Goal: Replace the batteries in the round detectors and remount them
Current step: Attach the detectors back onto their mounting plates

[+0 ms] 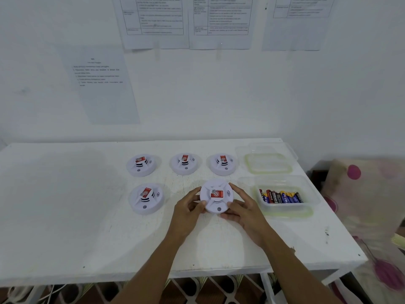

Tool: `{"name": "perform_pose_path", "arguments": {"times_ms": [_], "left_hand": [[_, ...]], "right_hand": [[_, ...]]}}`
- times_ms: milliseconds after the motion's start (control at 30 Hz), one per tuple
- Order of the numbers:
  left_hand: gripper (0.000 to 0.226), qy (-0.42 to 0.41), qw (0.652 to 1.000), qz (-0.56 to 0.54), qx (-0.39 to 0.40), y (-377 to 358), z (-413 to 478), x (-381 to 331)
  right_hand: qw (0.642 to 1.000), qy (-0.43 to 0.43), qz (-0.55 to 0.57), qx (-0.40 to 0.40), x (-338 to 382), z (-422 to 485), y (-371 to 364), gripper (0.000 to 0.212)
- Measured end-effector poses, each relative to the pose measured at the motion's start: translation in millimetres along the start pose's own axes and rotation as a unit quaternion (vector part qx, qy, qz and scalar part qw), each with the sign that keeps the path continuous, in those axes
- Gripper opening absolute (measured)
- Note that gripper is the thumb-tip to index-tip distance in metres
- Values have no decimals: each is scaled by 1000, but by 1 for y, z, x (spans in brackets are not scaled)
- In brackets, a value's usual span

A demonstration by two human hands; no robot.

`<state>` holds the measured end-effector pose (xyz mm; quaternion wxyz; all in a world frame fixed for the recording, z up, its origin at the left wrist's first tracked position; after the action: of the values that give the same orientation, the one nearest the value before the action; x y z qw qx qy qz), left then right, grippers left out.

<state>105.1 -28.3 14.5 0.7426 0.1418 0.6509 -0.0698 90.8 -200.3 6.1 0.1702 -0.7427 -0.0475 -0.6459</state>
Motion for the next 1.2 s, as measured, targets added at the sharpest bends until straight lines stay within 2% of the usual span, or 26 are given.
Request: {"name": "perform_pose_path", "arguments": {"times_ms": [167,1200], "left_hand": [[45,9,1000,-7,26,-3,2,1],[48,8,999,31,15,-2,1,2]], "right_hand": [[1000,5,0,-7,0,-1,1,50],[1000,7,0,-10,-1,-1,2,49]]}}
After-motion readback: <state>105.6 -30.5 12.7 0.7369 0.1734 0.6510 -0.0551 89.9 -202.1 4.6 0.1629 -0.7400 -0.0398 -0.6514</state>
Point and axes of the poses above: each hand's wrist, its own z-axis towards the middle knuckle, its own y-axis out of the back of the hand, x = y × z, the point moved 10 cm from there along z, towards the middle knuckle, and after that the axes turned 12 degrees about x, right-handed, at the moved point
